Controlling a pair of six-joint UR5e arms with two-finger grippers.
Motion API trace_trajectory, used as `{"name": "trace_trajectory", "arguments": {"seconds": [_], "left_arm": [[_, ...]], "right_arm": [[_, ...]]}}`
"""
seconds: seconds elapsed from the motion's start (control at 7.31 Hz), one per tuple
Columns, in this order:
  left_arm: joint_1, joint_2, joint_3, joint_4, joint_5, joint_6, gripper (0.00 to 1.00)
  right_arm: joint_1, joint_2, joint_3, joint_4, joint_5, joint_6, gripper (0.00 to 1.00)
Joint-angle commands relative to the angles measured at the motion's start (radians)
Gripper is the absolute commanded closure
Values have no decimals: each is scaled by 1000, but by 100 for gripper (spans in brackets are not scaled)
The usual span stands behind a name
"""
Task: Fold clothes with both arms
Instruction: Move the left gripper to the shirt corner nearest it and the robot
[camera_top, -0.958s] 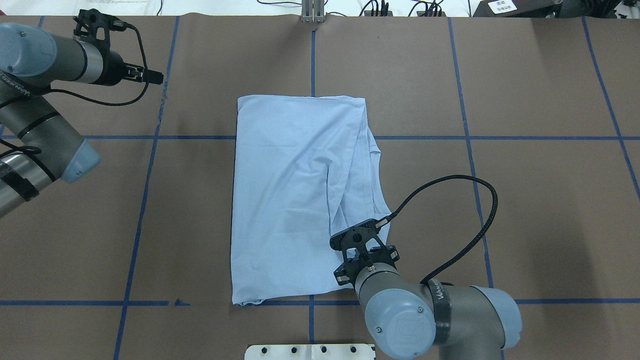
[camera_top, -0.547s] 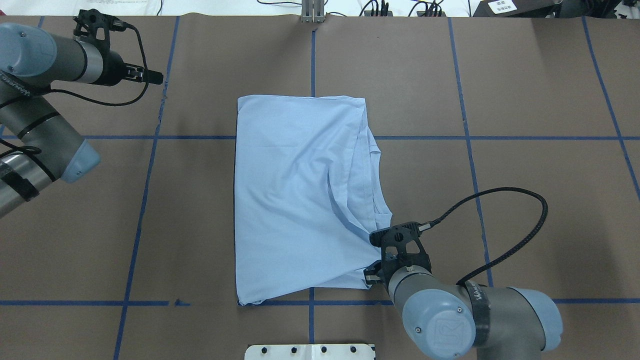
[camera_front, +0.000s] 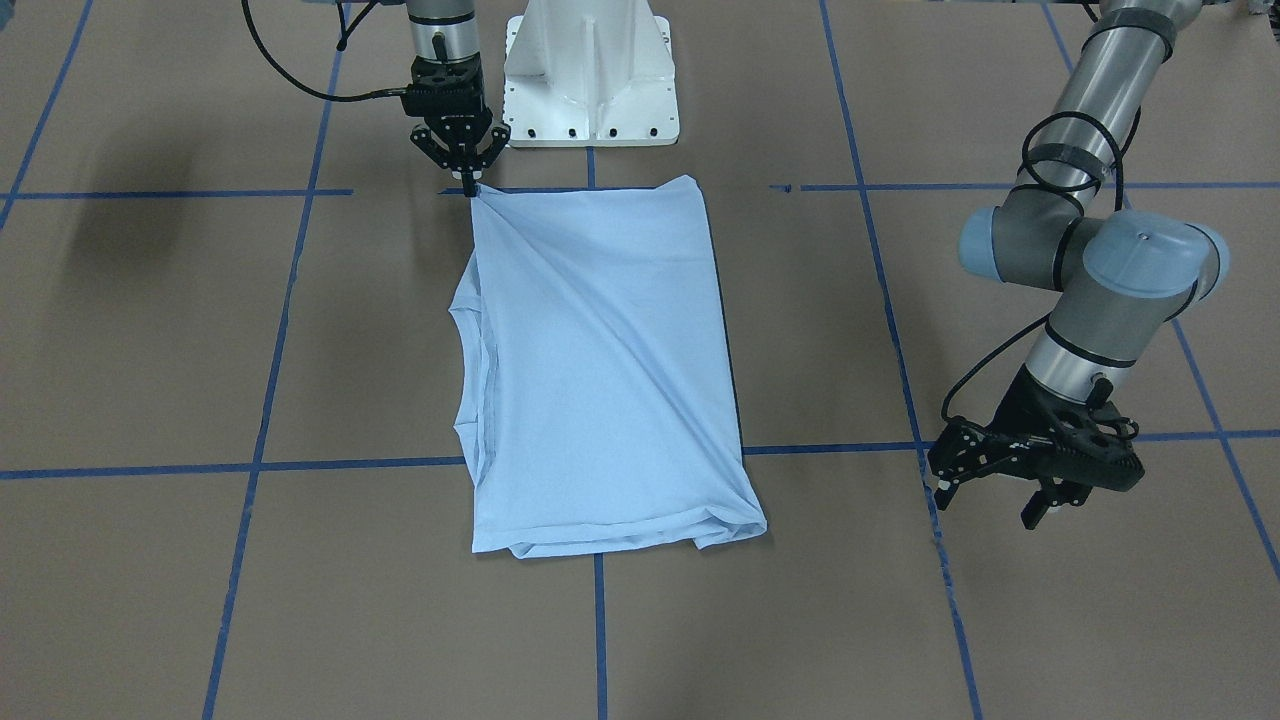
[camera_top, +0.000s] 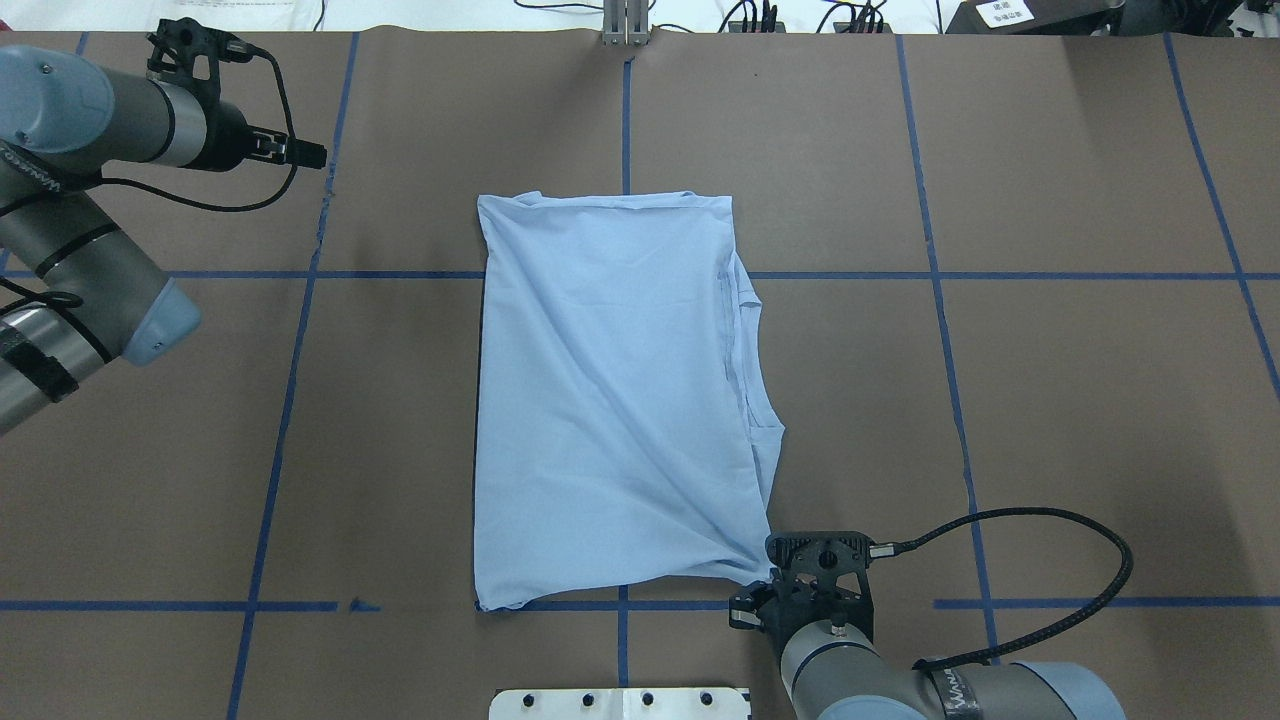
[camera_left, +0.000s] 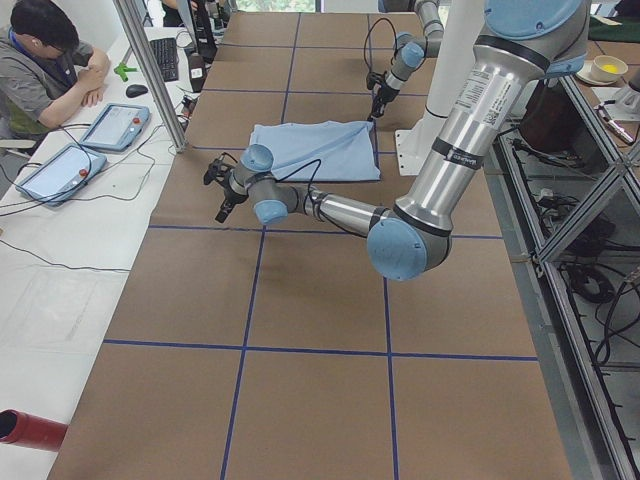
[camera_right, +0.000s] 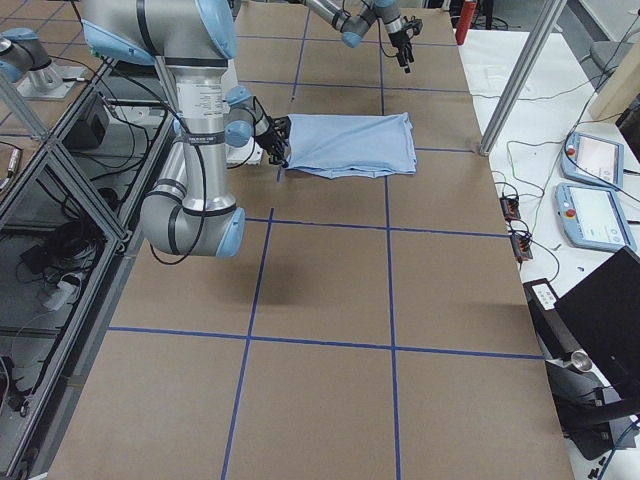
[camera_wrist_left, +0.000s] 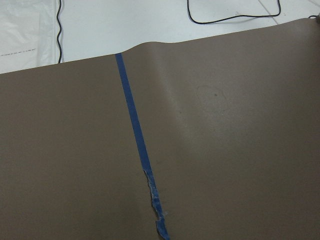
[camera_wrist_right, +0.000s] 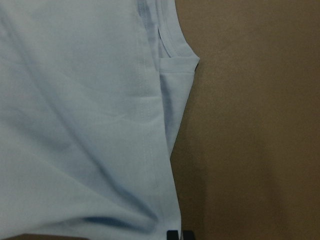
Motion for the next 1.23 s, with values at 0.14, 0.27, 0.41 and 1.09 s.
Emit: {"name": "trace_trajectory", "arguments": {"seconds": [0.14, 0.27, 0.41, 1.09], "left_arm": [[0, -2, -30, 3, -5, -12, 0], [3, -2, -74, 12, -49, -103, 0], [65, 31, -155, 15, -54, -201, 0], [525, 332, -645, 85, 234, -703, 0]], "right_arm": [[125, 110, -5, 10, 36, -92, 0], [179, 118, -2, 87, 121, -83, 0], [185, 93, -5, 245, 127, -72, 0], [228, 66, -5, 275, 125, 208, 5]]}}
